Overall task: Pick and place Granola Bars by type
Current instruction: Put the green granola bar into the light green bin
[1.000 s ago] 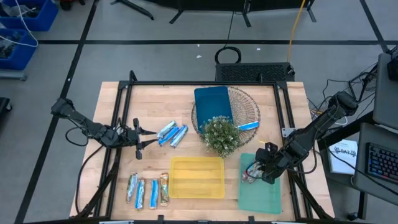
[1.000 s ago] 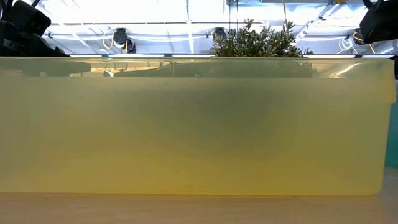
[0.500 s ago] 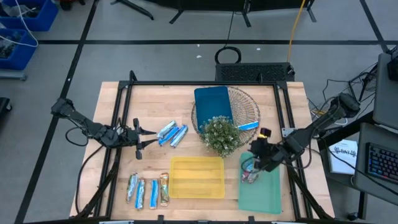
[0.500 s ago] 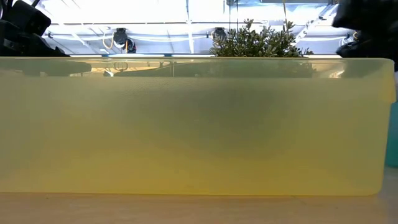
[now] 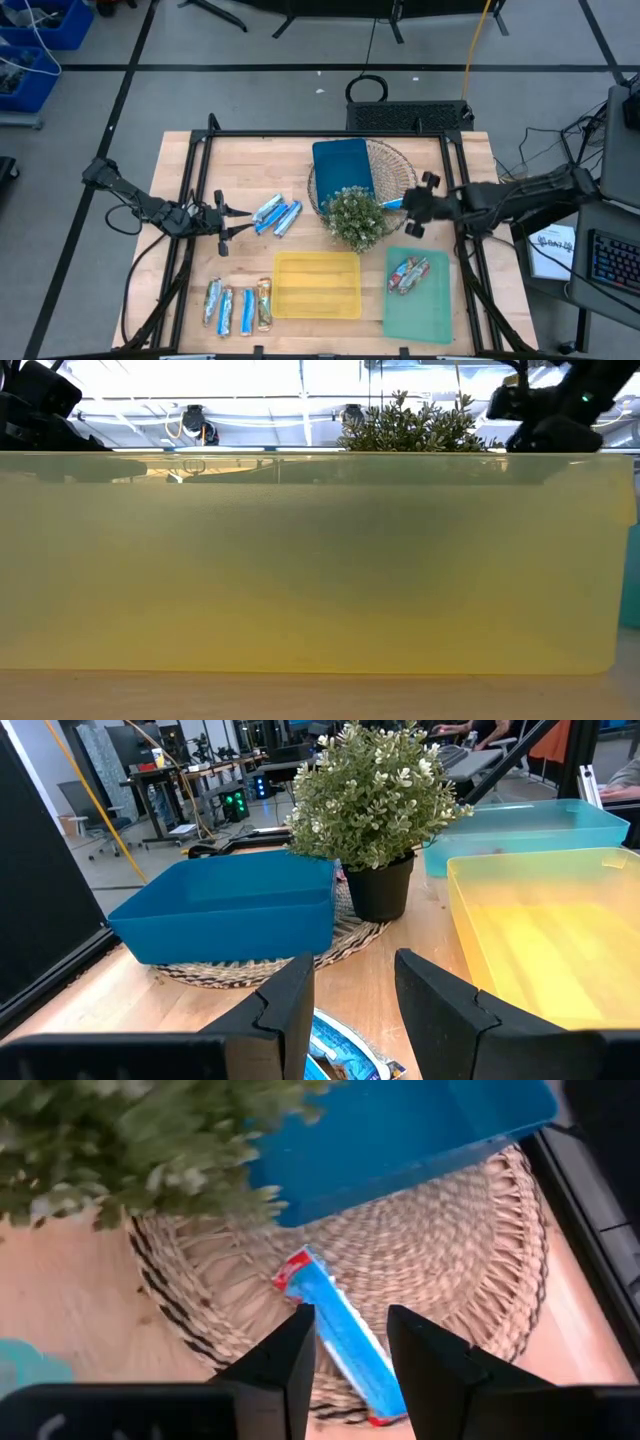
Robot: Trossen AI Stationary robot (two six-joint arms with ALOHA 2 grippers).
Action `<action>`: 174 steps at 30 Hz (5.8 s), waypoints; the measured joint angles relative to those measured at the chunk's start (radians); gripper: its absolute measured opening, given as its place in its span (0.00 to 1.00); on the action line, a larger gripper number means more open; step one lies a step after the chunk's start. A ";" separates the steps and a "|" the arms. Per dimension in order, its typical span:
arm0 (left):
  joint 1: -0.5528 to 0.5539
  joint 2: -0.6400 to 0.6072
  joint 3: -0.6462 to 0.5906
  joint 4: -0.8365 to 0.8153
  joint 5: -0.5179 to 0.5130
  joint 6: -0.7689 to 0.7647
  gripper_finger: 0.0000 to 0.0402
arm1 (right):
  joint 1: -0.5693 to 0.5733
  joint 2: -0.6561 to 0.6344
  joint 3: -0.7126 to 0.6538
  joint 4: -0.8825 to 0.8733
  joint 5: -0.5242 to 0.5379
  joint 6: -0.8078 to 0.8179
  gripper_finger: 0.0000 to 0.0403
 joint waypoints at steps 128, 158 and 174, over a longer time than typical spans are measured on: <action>0.000 0.000 0.000 0.000 0.000 0.000 0.36 | -0.542 -0.179 -0.040 0.105 -0.331 -0.241 0.00; 0.000 0.000 0.000 0.000 0.000 0.000 0.36 | -0.621 -0.550 -0.421 0.589 -0.329 -0.180 0.00; 0.000 0.000 0.000 0.000 0.000 0.000 0.36 | -0.678 -0.638 -0.538 0.722 -0.264 -0.217 0.00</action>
